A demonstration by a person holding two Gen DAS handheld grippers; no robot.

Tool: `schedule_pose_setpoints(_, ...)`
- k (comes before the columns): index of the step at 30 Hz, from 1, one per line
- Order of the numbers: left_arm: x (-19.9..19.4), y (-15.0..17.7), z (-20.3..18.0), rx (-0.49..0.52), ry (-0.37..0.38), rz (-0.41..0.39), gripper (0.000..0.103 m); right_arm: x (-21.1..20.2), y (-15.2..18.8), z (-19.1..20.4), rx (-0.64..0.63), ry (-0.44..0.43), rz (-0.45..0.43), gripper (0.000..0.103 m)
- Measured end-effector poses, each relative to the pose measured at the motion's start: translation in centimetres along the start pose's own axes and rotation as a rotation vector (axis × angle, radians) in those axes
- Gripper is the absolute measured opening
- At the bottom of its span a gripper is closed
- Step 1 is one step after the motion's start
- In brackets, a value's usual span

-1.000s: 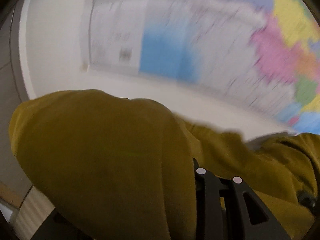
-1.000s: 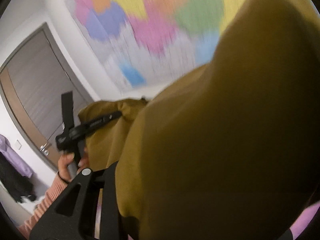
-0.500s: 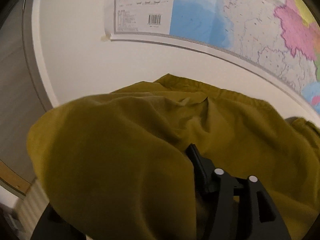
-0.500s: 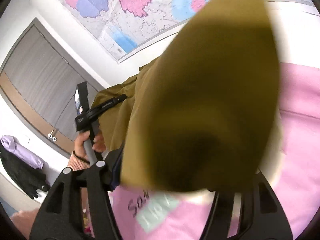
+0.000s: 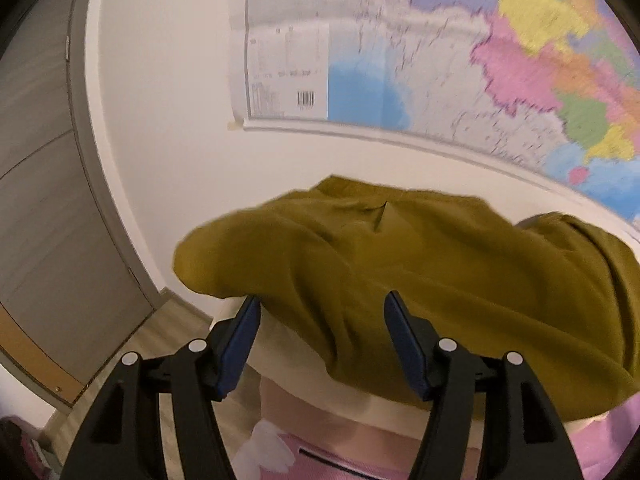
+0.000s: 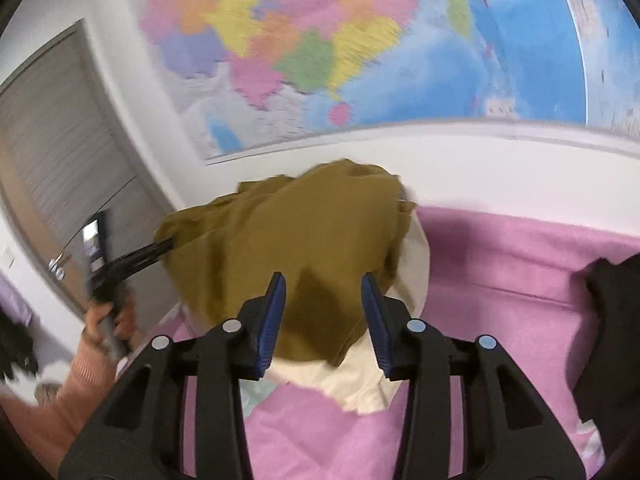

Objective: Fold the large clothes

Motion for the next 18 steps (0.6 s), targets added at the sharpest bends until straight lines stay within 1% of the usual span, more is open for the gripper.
schedule_pose_setpoints(1,-0.5,0.0,-0.1,-0.002,0.017,-0.013,0.063,-0.3,-0.1,-1.2,0.014,-0.005,0.012,0.039)
schedule_pose_setpoints(2,-1.0,0.0,-0.4,-0.007,0.041,-0.018,0.063,1.3,0.6,-1.7,0.025,-0.009,0.043,0.039)
schedule_pose_setpoints(3,-1.5,0.2,-0.9,-0.002,0.075,-0.019,0.064,0.8,1.1,-1.3,0.041,-0.008,0.065,0.036)
schedule_pose_setpoints(4,-1.8,0.5,-1.5,0.014,0.101,-0.019,0.065,1.2,1.7,-1.7,0.063,-0.032,0.1,0.03)
schedule_pose_setpoints(5,-1.8,0.6,-2.1,0.028,0.11,-0.017,0.065,2.0,2.5,-1.8,0.071,-0.064,0.133,0.018)
schedule_pose_setpoints(6,-1.7,1.0,-2.9,0.055,0.126,-0.009,0.065,2.4,2.9,-1.7,0.075,-0.061,0.145,0.017)
schedule_pose_setpoints(10,-1.5,2.6,-5.7,0.099,0.19,0.029,0.065,4.1,4.1,-2.2,0.11,-0.077,0.174,0.016)
schedule_pose_setpoints(13,-1.3,3.3,-7.0,0.106,0.215,0.04,0.066,4.0,4.2,-2.5,0.116,-0.085,0.187,0.016)
schedule_pose_setpoints(14,-1.3,3.5,-7.4,0.107,0.22,0.04,0.067,3.1,4.0,-2.5,0.107,-0.083,0.192,0.016)
schedule_pose_setpoints(15,-1.3,3.7,-7.7,0.108,0.216,0.036,0.069,2.9,3.8,-2.4,0.099,-0.072,0.201,0.02)
schedule_pose_setpoints(16,-1.4,3.9,-8.0,0.116,0.212,0.032,0.069,2.7,3.5,-2.2,0.091,-0.057,0.201,0.021)
schedule_pose_setpoints(18,-1.6,4.1,-8.4,0.129,0.205,0.025,0.071,1.5,3.0,-1.7,0.056,-0.033,0.18,0.022)
Point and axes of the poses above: each gripper's, at about its wrist camera, not at the fingertips, and x roughly the way its jaws point, z to its left, y to its underside, the point moved 2 cm from there along x, roughly the way its jaws point, and after that the axes turned 6 degrees about -x, right-handed, at the moved point
